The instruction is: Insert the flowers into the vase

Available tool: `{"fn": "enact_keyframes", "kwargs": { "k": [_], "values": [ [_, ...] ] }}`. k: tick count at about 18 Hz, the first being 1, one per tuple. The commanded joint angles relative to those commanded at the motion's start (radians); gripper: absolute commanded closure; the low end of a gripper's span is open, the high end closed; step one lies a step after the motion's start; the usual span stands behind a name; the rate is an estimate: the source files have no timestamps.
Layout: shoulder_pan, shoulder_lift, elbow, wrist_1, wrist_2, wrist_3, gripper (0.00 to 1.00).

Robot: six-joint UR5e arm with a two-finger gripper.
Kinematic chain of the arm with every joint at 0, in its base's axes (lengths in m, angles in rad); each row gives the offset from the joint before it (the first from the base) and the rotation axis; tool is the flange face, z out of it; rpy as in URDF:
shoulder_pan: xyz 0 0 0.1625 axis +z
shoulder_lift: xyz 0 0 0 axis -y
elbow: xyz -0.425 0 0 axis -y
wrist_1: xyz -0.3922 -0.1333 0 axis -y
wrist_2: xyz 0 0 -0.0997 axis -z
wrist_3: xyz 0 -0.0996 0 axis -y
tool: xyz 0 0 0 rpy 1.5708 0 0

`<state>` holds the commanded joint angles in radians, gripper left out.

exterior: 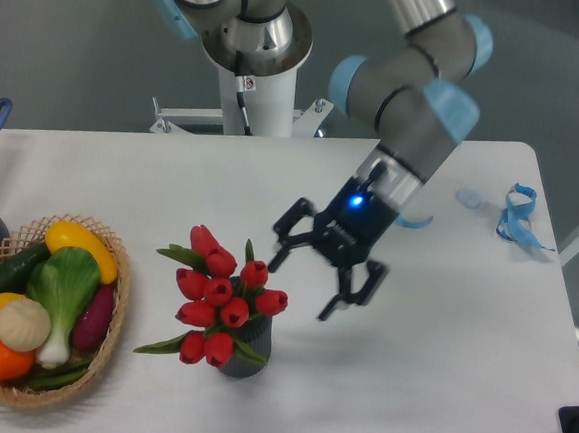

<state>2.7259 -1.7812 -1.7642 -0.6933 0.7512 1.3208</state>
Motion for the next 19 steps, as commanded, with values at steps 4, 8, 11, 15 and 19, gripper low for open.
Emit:
{"fn": "enact_keyframes", "kwargs": {
  "k": [4, 8, 11, 15, 19],
  "values": [
    [0.0, 0.063, 0.064, -0.011, 0.334, 0.0, 0.0],
    [-0.002, 0.127, 0.127, -0.185, 0.528, 0.032, 0.0],
    [0.027, 0.164, 0.195, -0.435, 0.641, 0.26, 0.0],
    [0.106, 0.206, 0.223, -0.597, 0.675, 0.37, 0.0],
    [0.127, 0.22, 0.209, -0.606, 0.643, 0.391, 0.0]
  ]
}}
